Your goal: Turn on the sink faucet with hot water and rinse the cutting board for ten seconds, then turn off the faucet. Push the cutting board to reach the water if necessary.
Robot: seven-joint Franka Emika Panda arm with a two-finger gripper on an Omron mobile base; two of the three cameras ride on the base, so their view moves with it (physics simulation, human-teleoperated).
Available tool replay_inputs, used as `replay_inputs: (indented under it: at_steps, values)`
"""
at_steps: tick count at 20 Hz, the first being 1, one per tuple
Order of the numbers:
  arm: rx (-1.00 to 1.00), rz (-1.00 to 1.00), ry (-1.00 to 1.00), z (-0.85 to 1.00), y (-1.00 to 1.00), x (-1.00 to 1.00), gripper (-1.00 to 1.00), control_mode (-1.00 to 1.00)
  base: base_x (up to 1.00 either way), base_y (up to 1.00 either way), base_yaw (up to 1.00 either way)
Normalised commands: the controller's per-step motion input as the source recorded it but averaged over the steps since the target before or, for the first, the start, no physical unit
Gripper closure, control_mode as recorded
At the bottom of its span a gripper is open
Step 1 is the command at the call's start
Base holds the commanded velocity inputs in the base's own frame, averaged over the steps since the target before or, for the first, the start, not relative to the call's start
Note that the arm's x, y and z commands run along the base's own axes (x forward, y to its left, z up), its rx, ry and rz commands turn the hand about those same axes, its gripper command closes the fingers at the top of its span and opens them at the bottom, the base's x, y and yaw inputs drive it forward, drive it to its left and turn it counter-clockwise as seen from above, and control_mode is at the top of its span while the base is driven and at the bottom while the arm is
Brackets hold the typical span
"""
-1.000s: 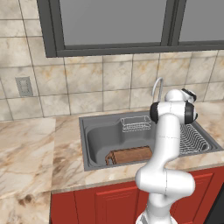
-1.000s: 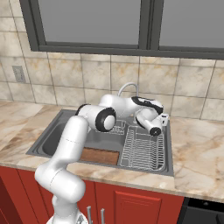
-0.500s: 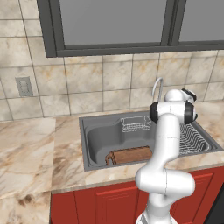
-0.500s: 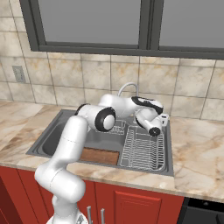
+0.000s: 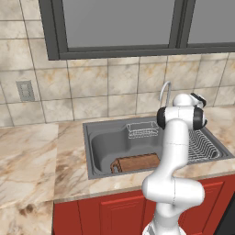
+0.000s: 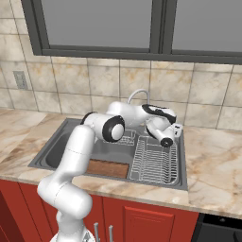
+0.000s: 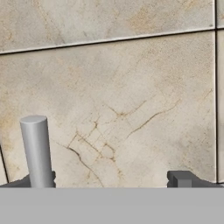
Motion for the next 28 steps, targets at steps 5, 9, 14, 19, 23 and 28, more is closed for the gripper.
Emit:
replay_inputs:
  at_steps: [5,9,14,19,23,28]
  values:
    - [0.05,0.0,0.0,0.0,-0.91,-0.44,-1.0,-1.0,0.0,0.0,0.0]
    - [0.05,0.0,0.0,0.0,-0.92,-0.42,-1.0,-1.0,0.0,0.0,0.0]
    - [0.02,0.0,0.0,0.0,-0.94,-0.43,-1.0,-1.0,0.0,0.0,0.0]
    - [0.0,0.0,0.0,0.0,-0.93,-0.48,-1.0,-1.0,0.0,0.0,0.0]
    - [0.0,0.0,0.0,0.0,-0.83,-0.45,-1.0,-1.0,0.0,0.0,0.0]
    - [0.0,0.0,0.0,0.0,-0.68,-0.57,-1.0,-1.0,0.0,0.0,0.0]
